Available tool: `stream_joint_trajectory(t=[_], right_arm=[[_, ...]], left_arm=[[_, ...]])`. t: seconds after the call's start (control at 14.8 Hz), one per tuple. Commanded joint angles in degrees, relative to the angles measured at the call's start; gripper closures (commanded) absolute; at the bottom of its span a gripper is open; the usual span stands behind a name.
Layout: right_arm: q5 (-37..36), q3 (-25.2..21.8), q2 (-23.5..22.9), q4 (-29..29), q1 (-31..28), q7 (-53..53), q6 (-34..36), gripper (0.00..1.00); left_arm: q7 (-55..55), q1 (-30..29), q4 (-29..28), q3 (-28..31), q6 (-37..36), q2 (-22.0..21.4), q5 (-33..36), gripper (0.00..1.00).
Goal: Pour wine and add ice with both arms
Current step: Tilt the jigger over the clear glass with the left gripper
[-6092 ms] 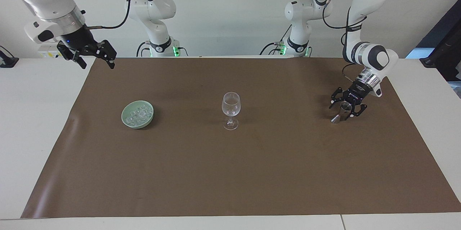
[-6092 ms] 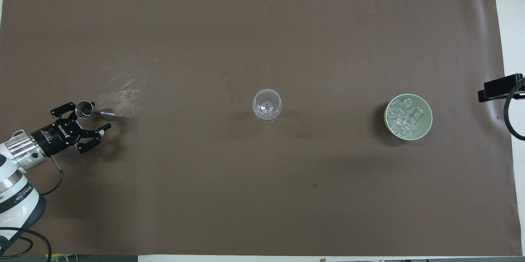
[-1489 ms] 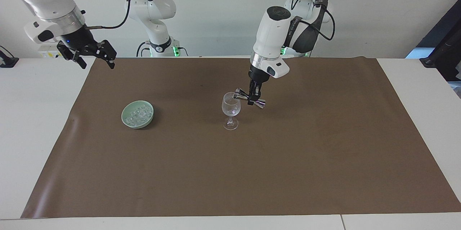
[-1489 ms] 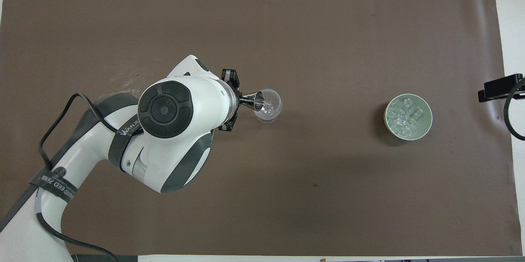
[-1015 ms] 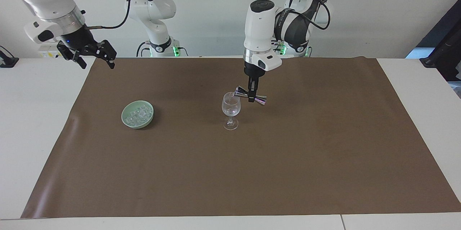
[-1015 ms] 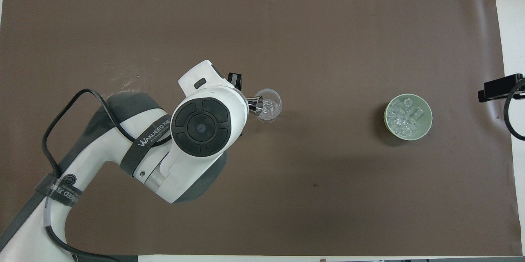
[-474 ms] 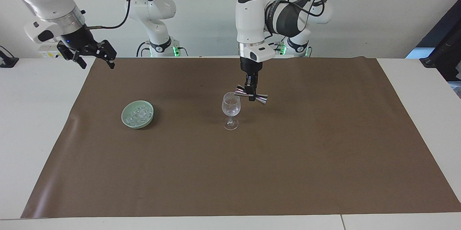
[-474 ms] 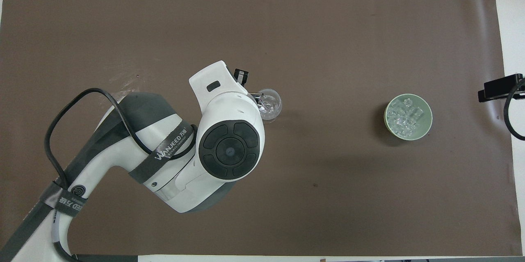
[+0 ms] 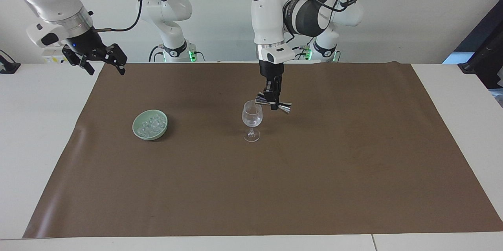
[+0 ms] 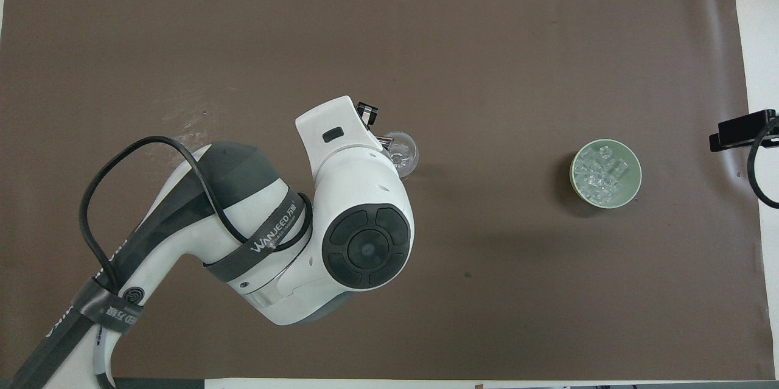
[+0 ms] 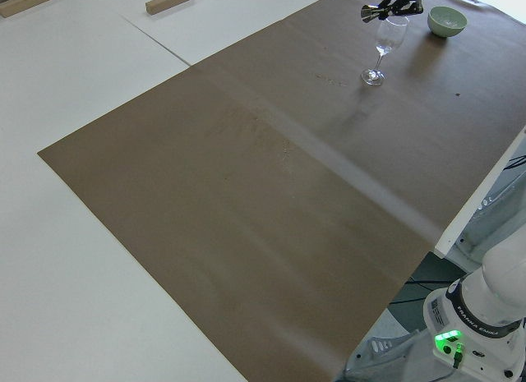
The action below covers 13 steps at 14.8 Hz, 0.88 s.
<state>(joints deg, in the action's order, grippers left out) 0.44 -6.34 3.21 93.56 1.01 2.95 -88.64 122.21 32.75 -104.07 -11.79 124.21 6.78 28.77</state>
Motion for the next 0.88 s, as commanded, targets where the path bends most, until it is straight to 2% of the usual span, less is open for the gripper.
stream_joint_trajectory(t=[0.0, 0.14, 0.47, 0.68, 0.81], right_arm=[[0.27, 0.45, 0.57, 0.66, -0.83, 0.83, 0.58, 0.00], [0.27, 0.45, 0.57, 0.66, -0.83, 0.82, 0.58, 0.00], [0.27, 0.45, 0.57, 0.66, -0.83, 0.83, 0.58, 0.00], [0.27, 0.36, 0.57, 0.66, -0.83, 0.82, 0.58, 0.00], [0.27, 0.45, 0.57, 0.66, -0.83, 0.82, 0.58, 0.00]], left_arm=[[-0.04, 1.17, 1.15, 0.36, -0.02, 1.21, 1.99, 1.00], [-0.13, 1.87, 1.15, 0.28, -0.02, 1.92, 5.13, 1.00], [-0.57, 1.96, 1.42, 0.28, -0.99, 1.92, 5.77, 1.00], [-0.48, 1.79, 3.78, 0.19, -2.83, 2.44, 3.24, 1.00], [-0.57, 0.91, 5.37, 0.28, -2.93, 2.79, -2.72, 1.00]])
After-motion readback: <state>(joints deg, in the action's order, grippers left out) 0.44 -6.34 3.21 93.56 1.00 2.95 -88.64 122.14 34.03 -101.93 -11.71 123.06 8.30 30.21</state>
